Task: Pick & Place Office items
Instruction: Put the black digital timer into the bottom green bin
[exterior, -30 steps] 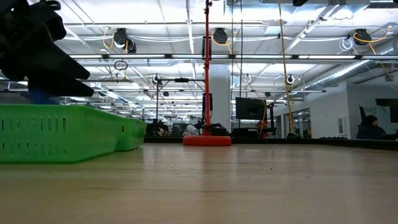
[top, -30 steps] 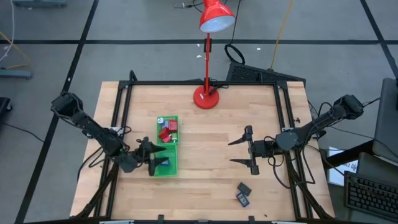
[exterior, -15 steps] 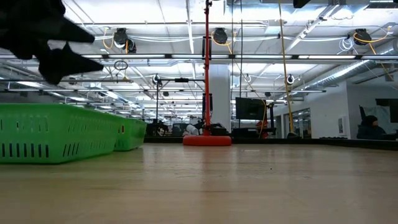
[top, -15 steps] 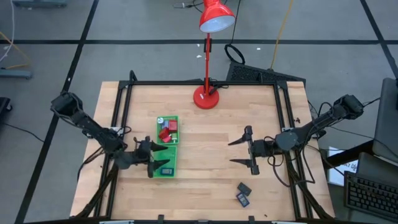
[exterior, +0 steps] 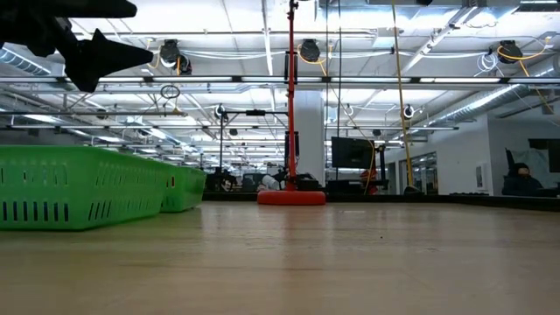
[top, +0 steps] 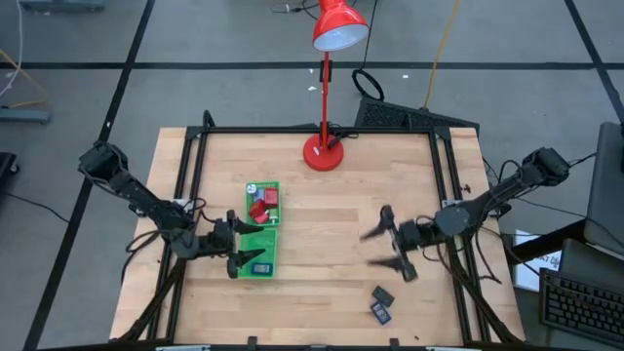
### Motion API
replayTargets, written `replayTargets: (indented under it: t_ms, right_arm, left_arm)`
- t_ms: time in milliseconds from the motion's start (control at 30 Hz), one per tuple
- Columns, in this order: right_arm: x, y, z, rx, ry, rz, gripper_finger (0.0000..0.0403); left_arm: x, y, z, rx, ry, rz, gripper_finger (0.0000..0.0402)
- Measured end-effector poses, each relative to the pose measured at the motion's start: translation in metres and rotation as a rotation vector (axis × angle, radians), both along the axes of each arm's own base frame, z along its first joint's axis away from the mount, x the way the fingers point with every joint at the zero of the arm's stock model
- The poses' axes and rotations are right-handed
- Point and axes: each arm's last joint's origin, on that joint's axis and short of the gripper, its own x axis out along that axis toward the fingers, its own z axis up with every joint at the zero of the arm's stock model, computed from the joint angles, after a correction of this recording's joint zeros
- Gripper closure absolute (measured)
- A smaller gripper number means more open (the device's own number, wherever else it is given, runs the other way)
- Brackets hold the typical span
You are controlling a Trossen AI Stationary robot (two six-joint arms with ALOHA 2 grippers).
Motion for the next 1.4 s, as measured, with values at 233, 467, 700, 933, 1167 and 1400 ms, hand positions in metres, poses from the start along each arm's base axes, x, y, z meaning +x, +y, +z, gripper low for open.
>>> replayTargets:
  t_ms: [233, 467, 700, 933, 1167, 1400]
  right_arm:
    - [-0.008, 0.057, -0.019, -0.128, 0.158, 0.002, 0.0135]
    - [-0.010, 0.110, -0.039, -0.207, 0.558, -0.078, 0.0135]
    - [-0.020, 0.119, -0.089, -0.150, 0.943, -0.086, 0.0135]
    - [-0.023, 0.117, -0.124, -0.107, 1.128, -0.200, 0.0135]
    - [-0.018, 0.125, -0.139, -0.047, 1.175, -0.175, 0.0135]
    - [-0.013, 0.114, -0.140, -0.089, 1.160, -0.262, 0.0135]
  left_arm:
    - [0.000, 0.000, -0.001, 0.029, 0.008, -0.001, 0.0091]
    - [0.000, 0.000, -0.002, 0.017, 0.015, 0.000, 0.0091]
    - [0.000, 0.000, -0.002, 0.011, 0.016, 0.001, 0.0091]
    - [0.002, 0.004, -0.002, 0.048, 0.019, 0.039, 0.0091]
    - [0.008, 0.014, -0.002, 0.063, 0.024, 0.087, 0.0091]
    - [0.011, 0.018, -0.002, 0.052, 0.023, 0.102, 0.0091]
